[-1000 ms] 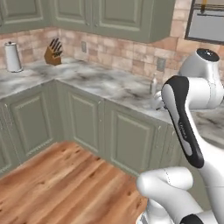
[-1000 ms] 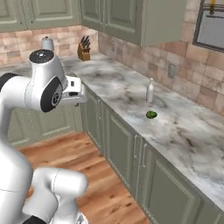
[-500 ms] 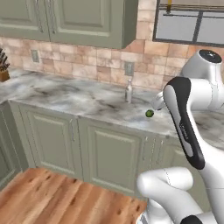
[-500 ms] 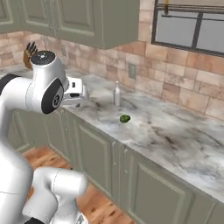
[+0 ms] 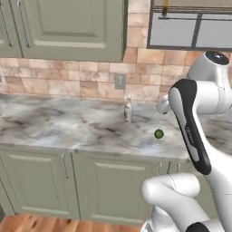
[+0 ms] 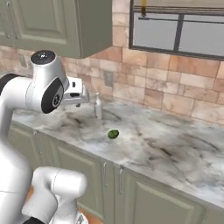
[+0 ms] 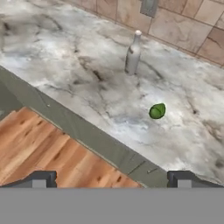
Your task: Place the beer and liquor on the top shelf of the fridge to keep them out of children's reach, and place the avocado on lower shelves for easy access.
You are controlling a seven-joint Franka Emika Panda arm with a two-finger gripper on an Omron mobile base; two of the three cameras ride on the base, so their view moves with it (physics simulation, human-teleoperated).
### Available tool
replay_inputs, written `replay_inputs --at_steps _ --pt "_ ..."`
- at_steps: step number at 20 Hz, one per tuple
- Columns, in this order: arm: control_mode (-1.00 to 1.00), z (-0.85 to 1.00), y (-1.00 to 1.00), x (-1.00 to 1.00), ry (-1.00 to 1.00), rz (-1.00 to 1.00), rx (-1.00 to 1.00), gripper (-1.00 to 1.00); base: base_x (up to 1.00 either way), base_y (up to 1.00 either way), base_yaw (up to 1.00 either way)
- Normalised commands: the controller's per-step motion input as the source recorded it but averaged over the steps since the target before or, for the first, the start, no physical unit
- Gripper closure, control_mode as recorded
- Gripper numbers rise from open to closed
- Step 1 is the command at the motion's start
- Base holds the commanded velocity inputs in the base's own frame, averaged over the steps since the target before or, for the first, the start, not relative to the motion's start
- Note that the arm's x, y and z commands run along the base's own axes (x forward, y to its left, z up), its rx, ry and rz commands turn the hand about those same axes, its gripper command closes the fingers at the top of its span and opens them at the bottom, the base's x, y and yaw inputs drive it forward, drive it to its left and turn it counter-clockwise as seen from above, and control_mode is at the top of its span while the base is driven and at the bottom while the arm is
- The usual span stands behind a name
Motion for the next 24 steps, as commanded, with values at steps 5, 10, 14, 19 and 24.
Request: replay_inputs --at_steps 5,10,14,19,24 --pt "1.00 0.00 0.00 0.00 0.00 0.00 0.00 -1.00 0.54 0.37 -0.44" --pt "1.00 0.00 0.00 0.00 0.00 0.00 0.00 -1.00 0.45 0.39 -0.44" --pt "1.00 0.00 0.00 0.00 0.00 0.00 0.00 -1.00 0.39 0.46 -0.43" --pt "1.00 0.00 0.00 0.00 0.00 0.00 0.00 -1.00 0.30 0.58 -0.37" --pt "-1.00 -0.07 0.13 0.04 -0.03 -0.05 0.00 -1.00 0.20 0.53 -0.24"
